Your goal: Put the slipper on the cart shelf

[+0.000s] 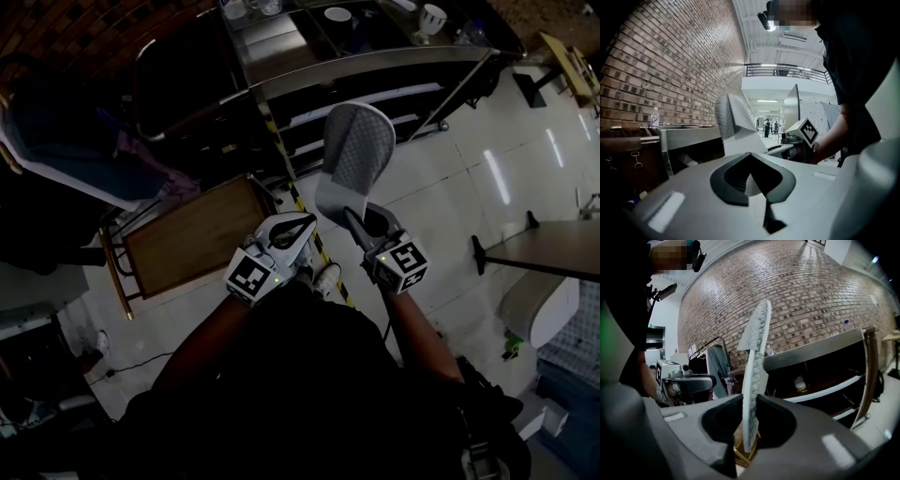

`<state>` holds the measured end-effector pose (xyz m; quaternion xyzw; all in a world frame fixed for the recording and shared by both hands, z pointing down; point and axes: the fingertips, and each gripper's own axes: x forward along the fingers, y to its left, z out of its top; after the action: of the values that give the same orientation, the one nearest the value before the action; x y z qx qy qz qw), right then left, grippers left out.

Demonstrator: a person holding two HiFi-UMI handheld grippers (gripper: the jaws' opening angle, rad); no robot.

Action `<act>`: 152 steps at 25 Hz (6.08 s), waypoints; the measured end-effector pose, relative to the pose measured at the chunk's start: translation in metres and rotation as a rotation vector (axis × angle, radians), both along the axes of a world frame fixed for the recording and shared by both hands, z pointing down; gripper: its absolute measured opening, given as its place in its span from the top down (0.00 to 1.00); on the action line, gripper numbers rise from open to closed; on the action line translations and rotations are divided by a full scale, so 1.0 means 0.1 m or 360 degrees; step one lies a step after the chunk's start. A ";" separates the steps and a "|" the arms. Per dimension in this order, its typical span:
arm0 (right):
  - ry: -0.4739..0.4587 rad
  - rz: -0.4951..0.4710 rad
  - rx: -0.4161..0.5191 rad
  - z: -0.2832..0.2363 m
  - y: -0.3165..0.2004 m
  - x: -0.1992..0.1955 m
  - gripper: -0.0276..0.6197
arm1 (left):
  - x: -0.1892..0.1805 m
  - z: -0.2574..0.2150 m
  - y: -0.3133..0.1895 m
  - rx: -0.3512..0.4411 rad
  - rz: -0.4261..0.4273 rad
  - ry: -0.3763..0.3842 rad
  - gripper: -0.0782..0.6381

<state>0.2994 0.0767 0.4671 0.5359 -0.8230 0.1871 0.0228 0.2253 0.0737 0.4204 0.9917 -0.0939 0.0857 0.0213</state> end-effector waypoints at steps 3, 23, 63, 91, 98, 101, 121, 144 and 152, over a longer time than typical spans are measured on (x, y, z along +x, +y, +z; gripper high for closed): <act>0.0022 -0.0047 -0.0094 0.21 -0.15 0.00 0.86 | 0.07 0.05 -0.19 -0.0046 0.0011 0.0016 0.89; -0.0312 -0.0459 -0.0904 1.68 -1.08 -0.12 0.86 | 0.35 0.32 -1.27 -0.0045 0.0049 0.0048 0.89; -0.0119 -0.0302 -0.0260 2.01 -3.78 0.46 0.83 | 0.80 0.79 -2.21 -0.0160 -0.0392 -0.0046 0.89; 0.0302 -0.0206 -0.0142 1.76 -3.48 0.71 0.45 | 0.65 0.75 -2.22 -0.0159 -0.0418 -0.0019 0.89; 0.0293 -0.0320 -0.0014 1.24 -2.90 0.32 0.45 | 0.38 0.68 -2.17 -0.0046 -0.0412 -0.0022 0.89; 0.0280 -0.0408 0.0047 0.96 -2.67 0.06 0.45 | 0.20 0.60 -2.12 -0.0074 -0.0442 0.0011 0.89; 0.0311 -0.0605 0.0320 -0.35 -1.50 -1.21 0.94 | -0.78 0.12 -1.47 0.0003 -0.0459 0.0126 0.89; 0.0149 -0.1120 0.0343 -0.58 -0.57 -2.12 0.95 | -1.55 -0.14 -0.54 0.0023 -0.0953 0.0065 0.89; 0.0131 -0.1167 0.0365 -0.66 -0.42 -2.77 0.95 | -2.15 -0.13 -0.44 0.0038 -0.0951 0.0117 0.89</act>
<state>0.0225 0.0342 0.4015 0.2122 -0.9739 0.0518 0.0610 0.0101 0.0302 0.4071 0.9228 -0.3816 0.0385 0.0372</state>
